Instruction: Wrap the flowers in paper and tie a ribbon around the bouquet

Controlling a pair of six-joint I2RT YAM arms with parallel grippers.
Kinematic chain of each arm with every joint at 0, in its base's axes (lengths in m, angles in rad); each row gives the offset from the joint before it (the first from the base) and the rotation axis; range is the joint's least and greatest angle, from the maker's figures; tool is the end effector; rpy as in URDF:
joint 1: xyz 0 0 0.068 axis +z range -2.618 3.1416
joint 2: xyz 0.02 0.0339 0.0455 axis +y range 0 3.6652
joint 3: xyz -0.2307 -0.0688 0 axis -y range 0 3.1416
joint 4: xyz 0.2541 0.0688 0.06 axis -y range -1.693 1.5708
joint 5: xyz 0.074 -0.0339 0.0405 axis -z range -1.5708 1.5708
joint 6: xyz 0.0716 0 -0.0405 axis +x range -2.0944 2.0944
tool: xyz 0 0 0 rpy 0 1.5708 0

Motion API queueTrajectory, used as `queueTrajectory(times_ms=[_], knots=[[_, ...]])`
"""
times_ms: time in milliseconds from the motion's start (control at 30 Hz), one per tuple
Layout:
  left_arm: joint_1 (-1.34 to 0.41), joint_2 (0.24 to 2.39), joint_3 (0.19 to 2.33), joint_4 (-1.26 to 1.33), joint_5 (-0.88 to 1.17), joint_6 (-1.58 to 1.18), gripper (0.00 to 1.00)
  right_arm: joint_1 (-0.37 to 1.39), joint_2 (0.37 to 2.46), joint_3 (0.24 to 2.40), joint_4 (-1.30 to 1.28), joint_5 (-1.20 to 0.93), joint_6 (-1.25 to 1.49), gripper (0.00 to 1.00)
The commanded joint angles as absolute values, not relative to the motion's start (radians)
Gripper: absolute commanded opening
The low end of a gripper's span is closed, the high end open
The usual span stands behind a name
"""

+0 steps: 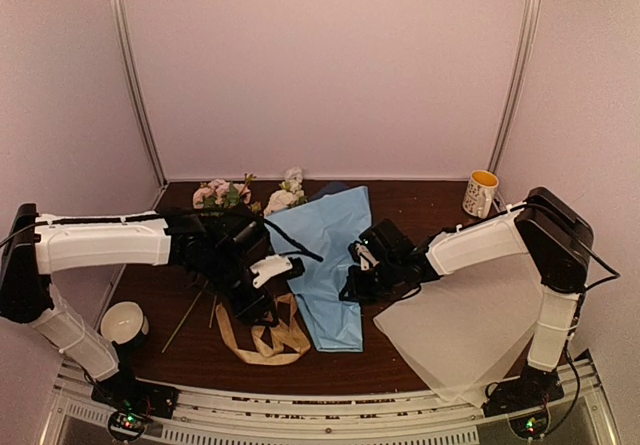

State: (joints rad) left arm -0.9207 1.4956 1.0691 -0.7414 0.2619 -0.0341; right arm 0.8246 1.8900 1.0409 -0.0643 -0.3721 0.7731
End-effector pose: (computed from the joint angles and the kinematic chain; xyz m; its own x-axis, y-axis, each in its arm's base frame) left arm 0.1759 -0.2619 0.1614 -0.5848 0.7147 -0.3837 0.8109 0.5285 -0.2514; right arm 0.2465 0.3050 0.0701 -0.9676 -0.0883 -0.2364 -0.2223 0.7418 0.6327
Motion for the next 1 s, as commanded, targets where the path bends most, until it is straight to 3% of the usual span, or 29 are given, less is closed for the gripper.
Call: queueTrajectory(times_ms=[0,167,233,267,367,433,600,733,967], knots=[[-1.056,1.457,1.133,-0.814,0.295,0.040,0.51,0.831,1.931,1.038,-0.142,-0.327,0.741,0.00],[-0.850,1.419,1.017,-0.739,0.323,-0.101,0.24,0.831,1.931,1.038,-0.141,-0.324,0.741,0.00],[-0.786,1.429,0.981,-0.733,0.305,-0.140,0.19,0.831,1.933,1.038,-0.143,-0.325,0.738,0.00],[-0.783,1.432,0.973,-0.734,0.281,-0.144,0.19,0.831,1.931,1.036,-0.146,-0.324,0.736,0.00],[-0.782,1.442,0.953,-0.713,0.263,-0.175,0.37,0.832,1.929,1.033,-0.151,-0.320,0.732,0.00],[-0.782,1.474,0.945,-0.708,0.266,-0.186,0.41,0.832,1.932,1.036,-0.150,-0.319,0.732,0.00],[-0.783,1.529,0.912,-0.631,0.306,-0.213,0.41,0.832,1.937,1.037,-0.148,-0.321,0.732,0.00],[-0.782,1.534,0.912,-0.605,0.225,-0.252,0.46,0.832,1.937,1.037,-0.152,-0.318,0.728,0.00],[-0.780,1.654,0.966,-0.643,0.052,-0.332,0.35,0.831,1.937,1.034,-0.150,-0.316,0.729,0.00]])
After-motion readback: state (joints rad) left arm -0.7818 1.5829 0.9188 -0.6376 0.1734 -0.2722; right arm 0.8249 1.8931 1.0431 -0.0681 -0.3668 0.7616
